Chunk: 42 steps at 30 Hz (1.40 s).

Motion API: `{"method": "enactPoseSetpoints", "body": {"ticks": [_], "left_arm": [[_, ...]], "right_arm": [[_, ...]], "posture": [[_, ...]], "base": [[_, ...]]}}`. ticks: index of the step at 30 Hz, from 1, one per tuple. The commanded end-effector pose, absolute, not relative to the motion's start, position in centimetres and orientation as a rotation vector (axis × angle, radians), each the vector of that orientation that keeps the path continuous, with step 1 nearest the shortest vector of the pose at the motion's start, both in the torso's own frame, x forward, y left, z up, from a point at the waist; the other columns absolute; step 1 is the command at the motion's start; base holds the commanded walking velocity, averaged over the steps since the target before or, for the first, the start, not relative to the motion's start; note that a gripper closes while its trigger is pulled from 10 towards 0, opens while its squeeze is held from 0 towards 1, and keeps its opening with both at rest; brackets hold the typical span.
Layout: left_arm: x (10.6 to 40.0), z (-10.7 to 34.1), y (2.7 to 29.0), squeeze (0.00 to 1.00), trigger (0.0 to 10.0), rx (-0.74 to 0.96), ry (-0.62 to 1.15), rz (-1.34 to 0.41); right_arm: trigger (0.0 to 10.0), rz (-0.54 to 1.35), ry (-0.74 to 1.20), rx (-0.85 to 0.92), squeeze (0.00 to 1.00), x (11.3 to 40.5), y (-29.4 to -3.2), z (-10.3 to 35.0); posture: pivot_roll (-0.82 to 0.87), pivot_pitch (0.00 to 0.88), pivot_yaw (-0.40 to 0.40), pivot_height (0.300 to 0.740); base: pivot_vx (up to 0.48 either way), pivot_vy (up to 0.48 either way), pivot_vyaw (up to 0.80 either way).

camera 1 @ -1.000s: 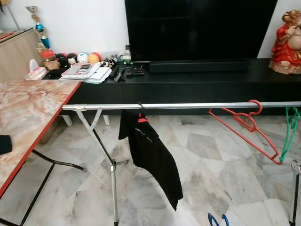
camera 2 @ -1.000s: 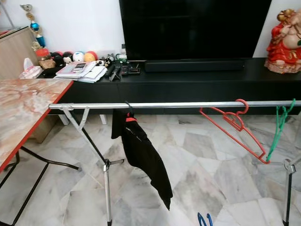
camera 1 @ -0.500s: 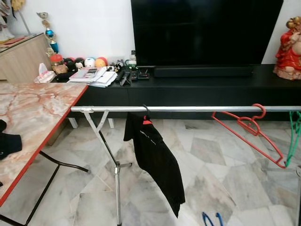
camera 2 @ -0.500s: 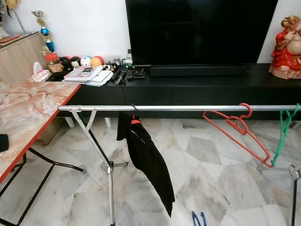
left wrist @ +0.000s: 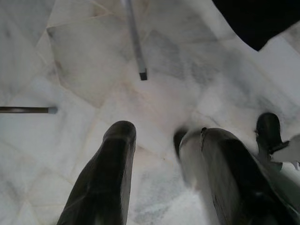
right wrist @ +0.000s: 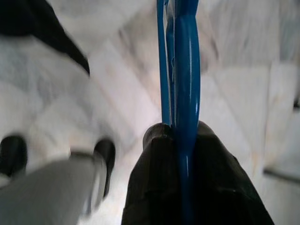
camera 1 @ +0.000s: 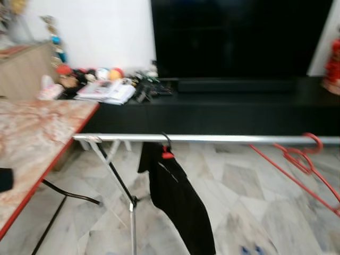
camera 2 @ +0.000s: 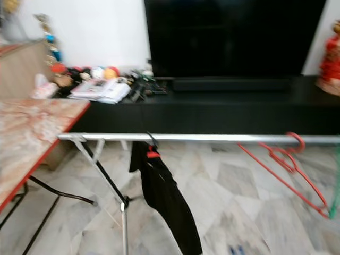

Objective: Hang hanger

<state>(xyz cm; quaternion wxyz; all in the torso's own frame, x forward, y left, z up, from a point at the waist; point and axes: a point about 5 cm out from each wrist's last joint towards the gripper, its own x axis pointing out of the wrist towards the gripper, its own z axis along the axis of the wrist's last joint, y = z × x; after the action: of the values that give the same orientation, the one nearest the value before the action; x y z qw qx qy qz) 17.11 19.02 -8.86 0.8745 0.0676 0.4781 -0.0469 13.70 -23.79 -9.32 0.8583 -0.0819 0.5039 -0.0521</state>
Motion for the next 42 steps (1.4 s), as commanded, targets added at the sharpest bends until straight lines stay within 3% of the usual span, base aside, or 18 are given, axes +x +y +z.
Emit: {"method": "enactPoseSetpoints", "body": {"ticks": [1, 6, 14, 24, 32, 35, 42], "left_arm": [[16.2, -9.1, 20.1, 0.0, 10.0, 0.155, 1.032, -0.074], [16.1, -9.2, 20.0, 0.0, 10.0, 0.157, 1.038, -0.078], [16.1, -9.2, 20.0, 0.0, 10.0, 0.16, 1.038, -0.072], [15.9, -9.3, 20.1, 0.0, 10.0, 0.176, 1.045, -0.072], [15.7, -9.4, 19.8, 0.0, 10.0, 0.178, 1.05, -0.079], [15.7, -9.4, 19.7, 0.0, 10.0, 0.178, 1.053, -0.081], [15.5, -9.5, 19.5, 0.0, 10.0, 0.18, 1.058, -0.086]], "right_arm": [[10.0, -0.084, 1.041, -0.149, 0.0, 14.1, -23.1, -9.3], [10.0, -0.086, 1.04, -0.151, 0.0, 14.2, -23.1, -9.3], [10.0, -0.074, 1.034, -0.132, 0.0, 14.9, -20.9, -9.5], [10.0, -0.09, 0.995, -0.101, 0.0, 16.3, -18.5, -9.3], [10.0, -0.229, 0.847, -0.052, 0.0, 19.4, -21.7, -7.2], [10.0, -0.289, 0.781, 0.049, 0.0, 20.6, -22.0, -6.4], [10.0, -0.305, 0.669, 0.02, 0.0, 22.6, -22.6, -4.9]], "posture": [[0.04, 0.0, 0.023, 0.74], [0.04, 0.0, 0.025, 0.74], [0.05, 0.0, 0.024, 0.74], [0.05, 0.0, 0.021, 0.74], [0.04, 0.0, 0.016, 0.74], [0.04, 0.0, 0.015, 0.74], [0.03, 0.0, 0.007, 0.74]], "base": [[0.292, 0.0, 0.0], [0.293, 0.0, 0.0], [0.285, 0.0, 0.0], [0.0, 0.0, 0.0], [0.0, 0.0, 0.0], [0.0, 0.0, 0.0], [0.0, 0.0, 0.0]]}}
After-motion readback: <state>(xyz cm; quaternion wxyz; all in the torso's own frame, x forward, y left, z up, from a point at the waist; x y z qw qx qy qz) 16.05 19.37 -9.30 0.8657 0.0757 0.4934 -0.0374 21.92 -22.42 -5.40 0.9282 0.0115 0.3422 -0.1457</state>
